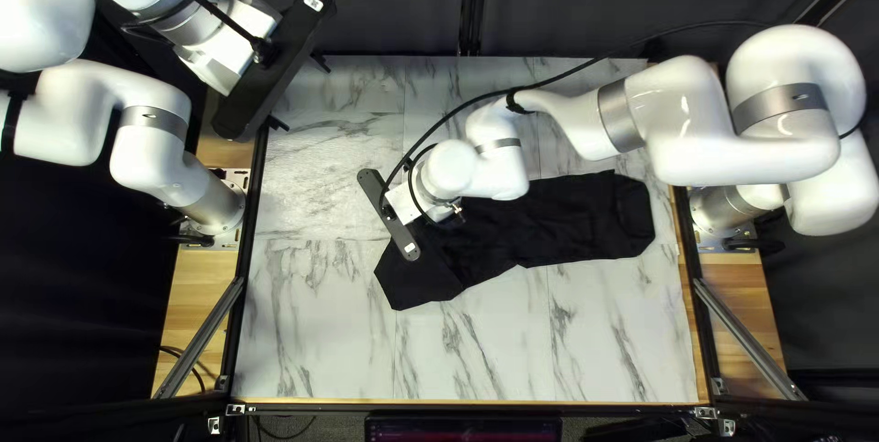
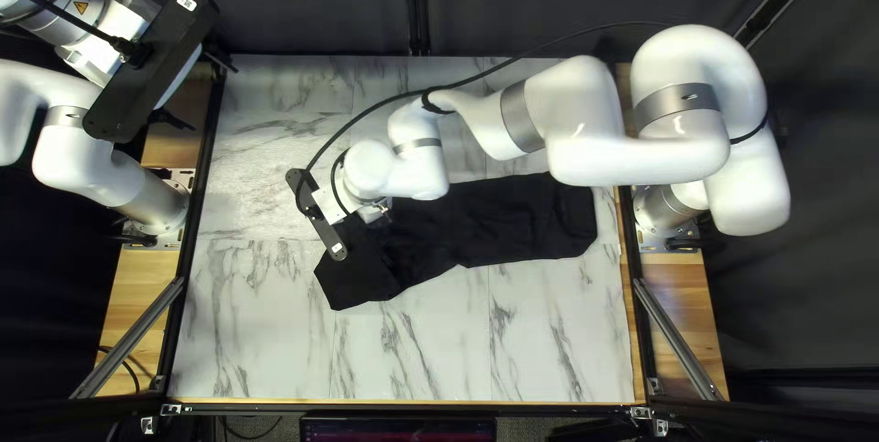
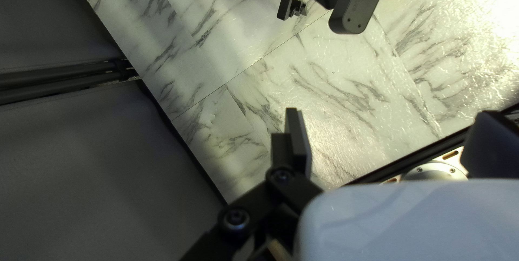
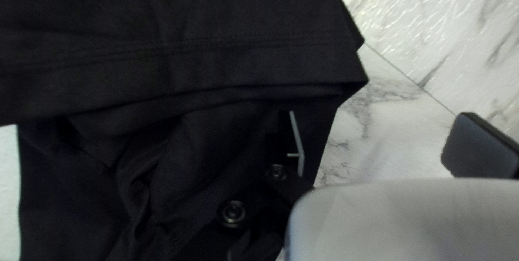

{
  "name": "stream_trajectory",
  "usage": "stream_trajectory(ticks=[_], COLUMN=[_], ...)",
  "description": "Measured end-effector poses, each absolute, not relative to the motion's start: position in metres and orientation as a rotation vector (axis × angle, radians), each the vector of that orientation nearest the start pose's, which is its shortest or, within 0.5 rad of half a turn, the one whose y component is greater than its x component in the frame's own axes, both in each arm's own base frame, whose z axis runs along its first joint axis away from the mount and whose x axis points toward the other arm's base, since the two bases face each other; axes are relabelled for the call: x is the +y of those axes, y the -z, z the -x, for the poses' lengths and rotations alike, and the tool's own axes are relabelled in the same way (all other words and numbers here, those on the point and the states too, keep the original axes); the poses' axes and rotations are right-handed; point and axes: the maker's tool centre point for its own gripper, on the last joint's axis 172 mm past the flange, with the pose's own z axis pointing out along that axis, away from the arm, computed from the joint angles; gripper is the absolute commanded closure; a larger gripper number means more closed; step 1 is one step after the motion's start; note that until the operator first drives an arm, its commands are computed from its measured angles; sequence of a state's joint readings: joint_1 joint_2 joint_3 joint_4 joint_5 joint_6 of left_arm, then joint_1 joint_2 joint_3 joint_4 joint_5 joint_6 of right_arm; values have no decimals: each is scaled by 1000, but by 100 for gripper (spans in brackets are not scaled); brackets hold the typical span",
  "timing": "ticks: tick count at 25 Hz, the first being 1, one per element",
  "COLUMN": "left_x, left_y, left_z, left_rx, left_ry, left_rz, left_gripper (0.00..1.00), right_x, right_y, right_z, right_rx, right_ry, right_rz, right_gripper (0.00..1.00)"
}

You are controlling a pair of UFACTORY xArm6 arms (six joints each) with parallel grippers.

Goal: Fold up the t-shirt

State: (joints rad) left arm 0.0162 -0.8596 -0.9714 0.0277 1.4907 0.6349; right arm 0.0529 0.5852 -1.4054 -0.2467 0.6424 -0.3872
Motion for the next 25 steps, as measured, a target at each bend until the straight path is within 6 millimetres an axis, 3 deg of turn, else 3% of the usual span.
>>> stream_trajectory(ticks=[7, 13, 22, 23, 24, 25], left_x=[12, 12, 12, 12, 12, 12], left_y=[-428, -428, -428, -428, -428, -428], left_z=[-292, -292, -292, -292, -292, -292], left_rx=[901, 901, 901, 901, 901, 901], left_ry=[470, 470, 470, 470, 470, 470], left_rz=[2830, 2830, 2830, 2830, 2830, 2830], left_gripper=[0, 0, 0, 0, 0, 0], right_x=[6, 29, 60, 62, 64, 66], right_y=[-37, -52, -58, -58, -58, -58], right_z=[-633, -662, -674, -674, -673, -672], right_rx=[-1036, -1077, -1117, -1120, -1122, -1123], right_ry=[265, 314, 386, 392, 395, 398], right_rz=[3152, 3150, 3136, 3133, 3131, 3128], right_gripper=[0, 0, 2, 17, 49, 100])
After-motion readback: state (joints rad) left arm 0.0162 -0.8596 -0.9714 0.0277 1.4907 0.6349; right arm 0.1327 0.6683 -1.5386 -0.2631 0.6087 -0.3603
